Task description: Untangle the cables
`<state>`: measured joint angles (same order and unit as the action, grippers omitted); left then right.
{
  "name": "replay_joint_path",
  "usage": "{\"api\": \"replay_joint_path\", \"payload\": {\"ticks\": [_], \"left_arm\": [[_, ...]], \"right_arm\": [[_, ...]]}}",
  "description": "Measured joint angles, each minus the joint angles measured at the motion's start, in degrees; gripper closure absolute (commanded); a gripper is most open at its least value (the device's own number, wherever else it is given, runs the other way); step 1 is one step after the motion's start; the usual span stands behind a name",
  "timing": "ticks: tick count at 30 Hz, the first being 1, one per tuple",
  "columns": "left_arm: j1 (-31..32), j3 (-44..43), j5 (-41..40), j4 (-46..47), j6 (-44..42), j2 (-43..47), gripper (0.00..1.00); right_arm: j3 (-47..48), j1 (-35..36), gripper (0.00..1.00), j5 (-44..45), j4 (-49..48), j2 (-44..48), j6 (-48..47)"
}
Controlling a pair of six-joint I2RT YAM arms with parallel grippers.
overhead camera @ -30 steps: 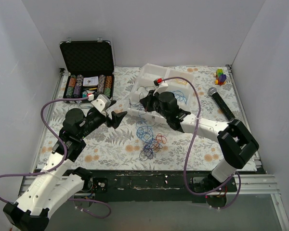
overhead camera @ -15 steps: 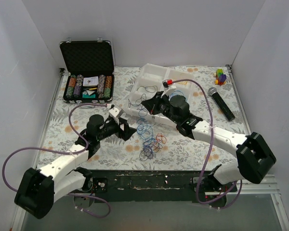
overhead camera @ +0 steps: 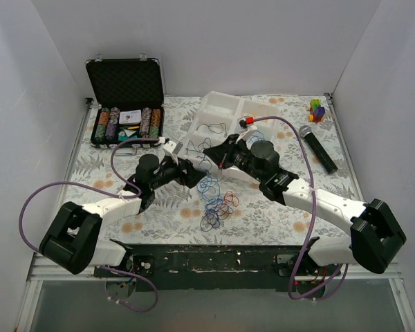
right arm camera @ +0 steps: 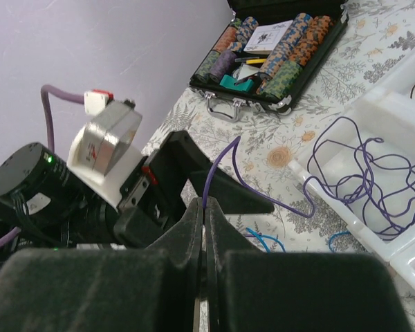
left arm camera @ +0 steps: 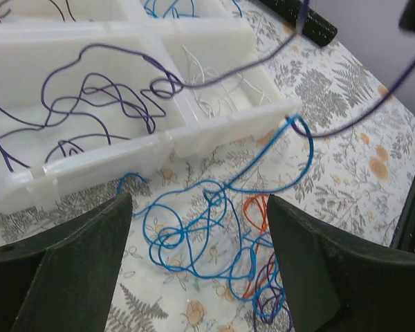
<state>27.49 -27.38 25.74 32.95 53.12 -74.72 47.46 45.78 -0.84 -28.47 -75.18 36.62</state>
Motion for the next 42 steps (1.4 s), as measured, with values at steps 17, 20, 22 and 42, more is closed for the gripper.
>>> {"api": "replay_joint_path", "payload": {"ticks": [17,20,22,42], "left_arm": [[1.5,-5.6,9.2,2.0,-10.5,-3.5,0.9],[1.6,-5.6,10.3,0.8,-13.1,-3.1,0.91],[1.6,-5.2,10.3,0.3,-14.4,-2.7,0.9],[1.1,0.5,6.4,-14.3,-17.3,23.1,0.81]], "right_arm": [[-1.0,0.0,0.99,-1.3,1.5,1.1,0.9],[-1.0,-0.1,0.99,-1.3,1.5,1.1,0.9],[-0.7,-0.3,0.99,-1.4,1.7,1.0,0.8],[18.3,-10.4,0.99,-8.3,7.1,-30.2,-3.7]]}}
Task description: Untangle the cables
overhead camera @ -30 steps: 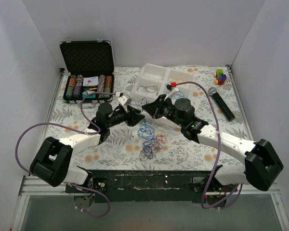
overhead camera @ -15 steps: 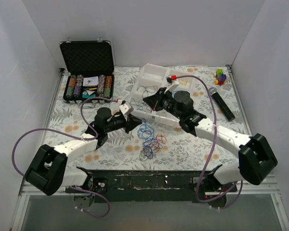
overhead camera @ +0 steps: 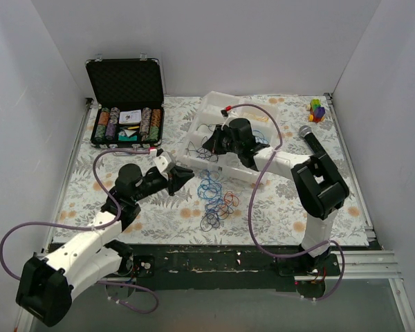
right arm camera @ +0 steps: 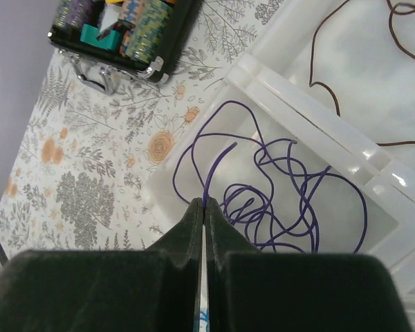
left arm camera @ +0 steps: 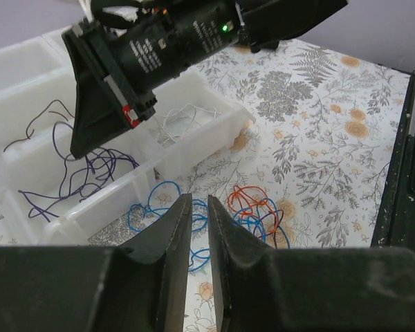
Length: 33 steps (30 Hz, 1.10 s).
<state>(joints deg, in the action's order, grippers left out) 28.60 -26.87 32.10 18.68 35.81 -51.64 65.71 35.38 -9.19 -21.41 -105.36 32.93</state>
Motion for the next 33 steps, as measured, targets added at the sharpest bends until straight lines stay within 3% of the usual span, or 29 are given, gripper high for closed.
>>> {"api": "replay_joint_path", "payload": {"ticks": [4,7,9,11,18,27,33], "left_arm": [[0.0,-0.2,-0.5,-2.0,1.1,4.5,0.61],[0.0,-1.5,-0.5,-3.3,1.9,7.7,0.51],[0.0,-3.6,-0.4,-4.2,2.1,8.5,0.5],[0.0,-5.8,-0.4,-4.9,2.1,8.7,0.49],[0.0,-7.2,-0.7,-6.3,2.4,9.5,0.48],[0.0,-9.6,-2.5,-8.5,2.6,10.3,0.47],[0.0,-9.7,-3.3,-9.6,2.8,12.0,0.47]], "right_arm": [[4.5,0.2,0.95,-0.1,4.4,-4.0,-1.5],[9.6,0.7,0.67,1.4,10.1,-6.6,-3.4],[12.0,1.0,0.53,2.7,13.4,-7.2,-4.4],[13.6,1.4,0.46,4.2,16.0,-7.1,-5.6],[12.2,4.2,0.34,9.8,21.9,1.0,-10.0],[2.6,11.4,0.33,15.8,23.1,20.3,-15.3],[-8.6,18.1,0.34,15.5,24.3,21.7,-16.9]]}}
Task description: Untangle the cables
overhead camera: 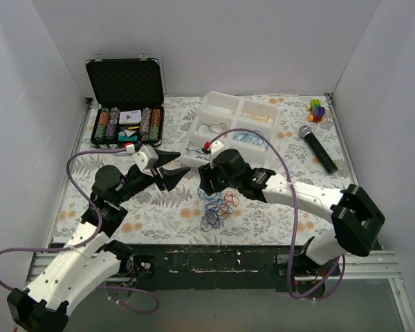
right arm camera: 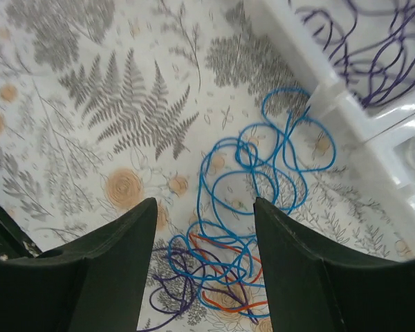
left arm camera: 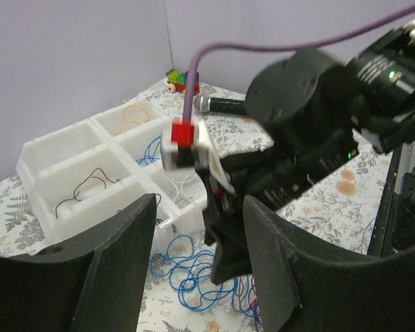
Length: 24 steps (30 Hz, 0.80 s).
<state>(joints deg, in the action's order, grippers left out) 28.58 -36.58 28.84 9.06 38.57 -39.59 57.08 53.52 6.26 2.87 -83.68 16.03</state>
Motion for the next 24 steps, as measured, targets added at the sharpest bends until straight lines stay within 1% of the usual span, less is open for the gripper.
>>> {"api": "replay_joint_path", "payload": {"ticks": [3,10,11,13,14,16,17,24], "left_arm": [[0.0,0.0,-0.5,-0.4,0.1,0.8,0.47],[0.0,0.0,-1.4,-2.3,0.0,2.1,0.47],[0.0,0.0,-1.4,-2.6,0.0,2.2,0.47],[0.0,0.0,-1.5,-2.9,0.0,2.4,0.47],[0.0,0.0,-1.6,-3.0,-0.1,2.5,0.47],[0.0,0.0,-1.7,-3.2,-0.2,2.6,0.47],[0.0,0.0,-1.7,-3.3,-0.2,2.6,0.47],[0.0,0.0,-1.7,-3.5,-0.2,2.6,0.47]], "right_arm": [[-2.6,1.2,0.34,-0.5,1.3,-3.0,-0.4],[-1.8,1.3,0.34,0.9,1.7,-10.8,-2.3],[-1.3,1.3,0.37,1.0,1.6,-11.9,-2.7],[0.0,1.3,0.48,1.2,1.5,-14.1,-3.3],[0.7,1.3,0.56,1.2,1.2,-15.3,-3.7],[1.7,1.3,0.65,1.1,0.8,-17.2,-4.3],[1.8,1.3,0.68,1.0,0.4,-17.8,-4.5],[2.3,2.4,0.73,1.4,0.0,-16.8,-5.6]]}}
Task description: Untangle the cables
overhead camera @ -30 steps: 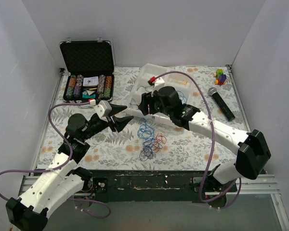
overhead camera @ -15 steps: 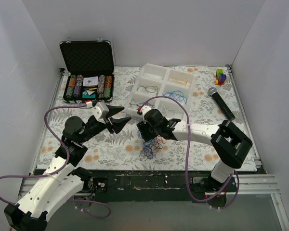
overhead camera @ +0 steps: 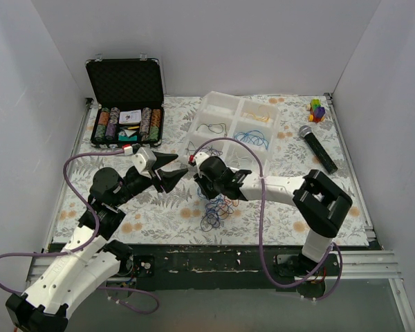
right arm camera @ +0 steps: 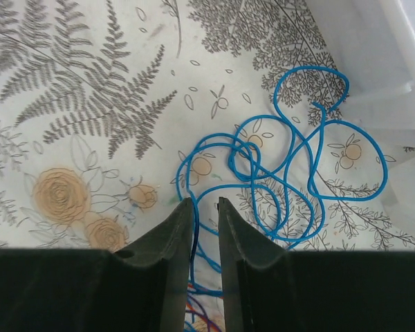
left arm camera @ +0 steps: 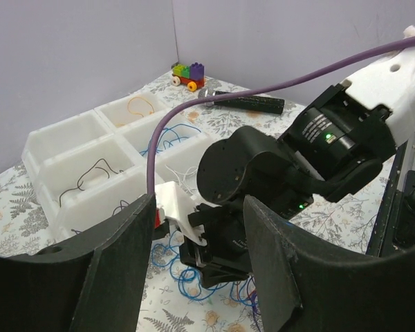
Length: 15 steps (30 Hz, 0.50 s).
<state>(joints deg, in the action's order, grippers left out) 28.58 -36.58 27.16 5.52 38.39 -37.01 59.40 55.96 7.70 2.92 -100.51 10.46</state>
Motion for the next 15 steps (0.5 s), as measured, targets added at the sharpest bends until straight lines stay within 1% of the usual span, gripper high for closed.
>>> {"api": "replay_joint_path", "payload": {"ticks": [3,4,5,6,8,9,10,11,12,13,15], "left_arm": [[0.0,0.0,0.1,0.0,0.0,0.0,0.47],[0.0,0.0,0.1,0.0,0.0,0.0,0.47],[0.0,0.0,0.2,-0.1,0.0,0.0,0.47],[0.0,0.0,0.3,-0.2,0.0,0.0,0.47],[0.0,0.2,0.3,-0.5,0.1,0.0,0.48],[0.0,0.2,0.3,-0.6,0.2,0.0,0.48],[0.0,0.3,0.3,-0.8,0.2,0.0,0.47],[0.0,0.4,0.4,-0.9,0.2,0.0,0.48],[0.0,0.5,0.5,-1.1,0.2,0.0,0.48],[0.0,0.5,0.5,-1.3,0.2,0.0,0.48],[0.0,0.5,0.5,-1.3,0.2,0.0,0.47]], "right_arm": [[0.0,0.9,0.76,0.3,0.0,3.0,-0.4],[0.0,1.2,0.81,0.4,-0.2,4.5,-0.4],[0.0,1.4,0.91,0.4,-0.5,6.2,-0.6],[0.0,1.6,0.98,0.4,-0.8,7.7,-0.7],[-0.4,1.9,0.99,0.5,-2.2,12.3,-1.0],[-0.7,2.0,0.96,0.5,-3.3,14.8,-1.1],[-1.1,2.1,0.82,0.5,-4.4,17.3,-1.1],[-1.1,2.1,0.75,0.7,-5.0,19.5,-1.2],[-1.1,2.1,0.62,0.9,-5.9,21.2,-1.3],[-1.0,2.1,0.57,1.4,-6.6,22.2,-1.5],[-0.4,1.9,0.55,2.4,-6.9,21.9,-1.9]]}}
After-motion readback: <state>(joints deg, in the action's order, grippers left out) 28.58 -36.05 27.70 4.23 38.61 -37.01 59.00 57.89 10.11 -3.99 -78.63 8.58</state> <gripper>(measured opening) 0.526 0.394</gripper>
